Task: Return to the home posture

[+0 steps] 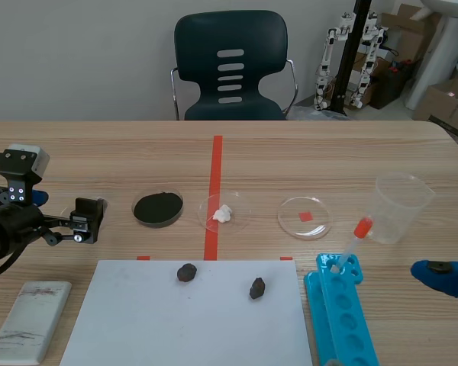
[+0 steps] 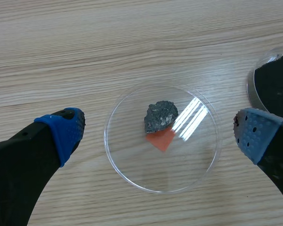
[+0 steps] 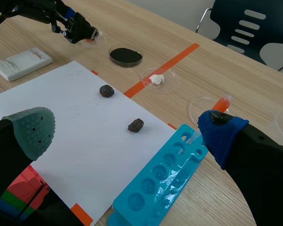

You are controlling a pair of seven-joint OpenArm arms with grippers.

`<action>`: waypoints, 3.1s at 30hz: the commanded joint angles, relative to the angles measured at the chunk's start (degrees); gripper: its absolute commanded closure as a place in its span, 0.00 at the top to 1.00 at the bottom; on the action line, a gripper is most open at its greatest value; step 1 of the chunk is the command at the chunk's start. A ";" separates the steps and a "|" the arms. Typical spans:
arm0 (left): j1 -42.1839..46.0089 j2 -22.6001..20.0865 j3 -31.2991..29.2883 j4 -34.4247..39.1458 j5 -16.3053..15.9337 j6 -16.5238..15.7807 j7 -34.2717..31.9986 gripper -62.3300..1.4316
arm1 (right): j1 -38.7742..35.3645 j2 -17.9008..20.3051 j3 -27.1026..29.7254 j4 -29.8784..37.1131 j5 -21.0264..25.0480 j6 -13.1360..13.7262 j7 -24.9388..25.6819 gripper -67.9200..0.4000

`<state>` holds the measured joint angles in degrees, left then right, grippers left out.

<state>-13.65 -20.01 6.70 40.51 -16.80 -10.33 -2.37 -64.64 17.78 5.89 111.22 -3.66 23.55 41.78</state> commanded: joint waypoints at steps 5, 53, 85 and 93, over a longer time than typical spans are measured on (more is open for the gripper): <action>-0.48 -0.35 -0.42 0.87 -0.26 0.07 -0.96 1.00 | -0.11 0.00 0.15 0.50 0.61 0.04 0.85 0.94; 38.58 -13.38 -10.62 44.17 7.52 -6.95 -10.32 1.00 | -0.11 0.00 0.15 0.50 0.61 0.04 0.85 0.94; 67.91 -12.09 -13.81 68.41 7.41 -7.63 -23.58 1.00 | -0.11 0.00 0.15 0.50 0.61 0.04 0.85 0.94; 67.91 -12.09 -13.81 68.41 7.41 -7.65 -23.58 1.00 | -0.11 0.00 0.15 0.50 0.61 0.04 0.85 0.94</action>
<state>54.28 -32.40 -7.05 108.16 -9.06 -18.06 -25.15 -64.64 17.78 5.89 111.22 -3.64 23.55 41.78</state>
